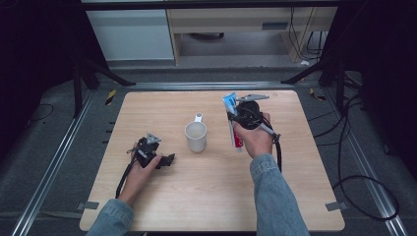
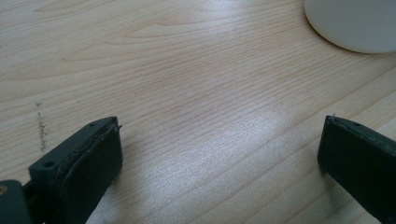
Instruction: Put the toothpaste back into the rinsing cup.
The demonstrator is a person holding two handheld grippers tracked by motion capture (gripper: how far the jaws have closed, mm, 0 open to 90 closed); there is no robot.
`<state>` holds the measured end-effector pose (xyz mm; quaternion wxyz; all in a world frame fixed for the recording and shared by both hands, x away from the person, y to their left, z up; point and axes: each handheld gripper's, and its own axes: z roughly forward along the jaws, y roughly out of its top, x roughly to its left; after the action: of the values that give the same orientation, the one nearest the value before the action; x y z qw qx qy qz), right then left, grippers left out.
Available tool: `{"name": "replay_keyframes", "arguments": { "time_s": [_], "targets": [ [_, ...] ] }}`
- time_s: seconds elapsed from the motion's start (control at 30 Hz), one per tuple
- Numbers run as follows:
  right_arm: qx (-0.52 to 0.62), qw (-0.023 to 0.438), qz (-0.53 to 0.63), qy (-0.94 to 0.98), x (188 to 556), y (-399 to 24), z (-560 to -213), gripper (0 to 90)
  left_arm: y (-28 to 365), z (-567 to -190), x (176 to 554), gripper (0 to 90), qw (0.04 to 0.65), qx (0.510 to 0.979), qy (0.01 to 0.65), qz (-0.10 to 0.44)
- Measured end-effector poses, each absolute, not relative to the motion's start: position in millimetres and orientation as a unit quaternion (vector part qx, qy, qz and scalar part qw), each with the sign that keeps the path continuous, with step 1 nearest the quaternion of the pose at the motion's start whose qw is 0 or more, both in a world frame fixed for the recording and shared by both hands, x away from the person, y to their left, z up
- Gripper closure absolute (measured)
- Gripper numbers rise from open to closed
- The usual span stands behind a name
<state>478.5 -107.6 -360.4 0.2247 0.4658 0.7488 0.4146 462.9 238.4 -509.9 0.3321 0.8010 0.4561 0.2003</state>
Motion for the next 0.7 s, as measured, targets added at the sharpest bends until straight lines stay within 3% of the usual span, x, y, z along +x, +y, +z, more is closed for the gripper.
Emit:
{"name": "replay_keyframes", "arguments": {
  "time_s": [0.7],
  "targets": [
    [0.448, 0.252, 0.456, 0.726, 481.7, -94.6, -352.6, 73.4, 238.5, -509.9, 463.0, 0.0, 0.332, 0.801, 0.455, 0.201]
  ]
}}
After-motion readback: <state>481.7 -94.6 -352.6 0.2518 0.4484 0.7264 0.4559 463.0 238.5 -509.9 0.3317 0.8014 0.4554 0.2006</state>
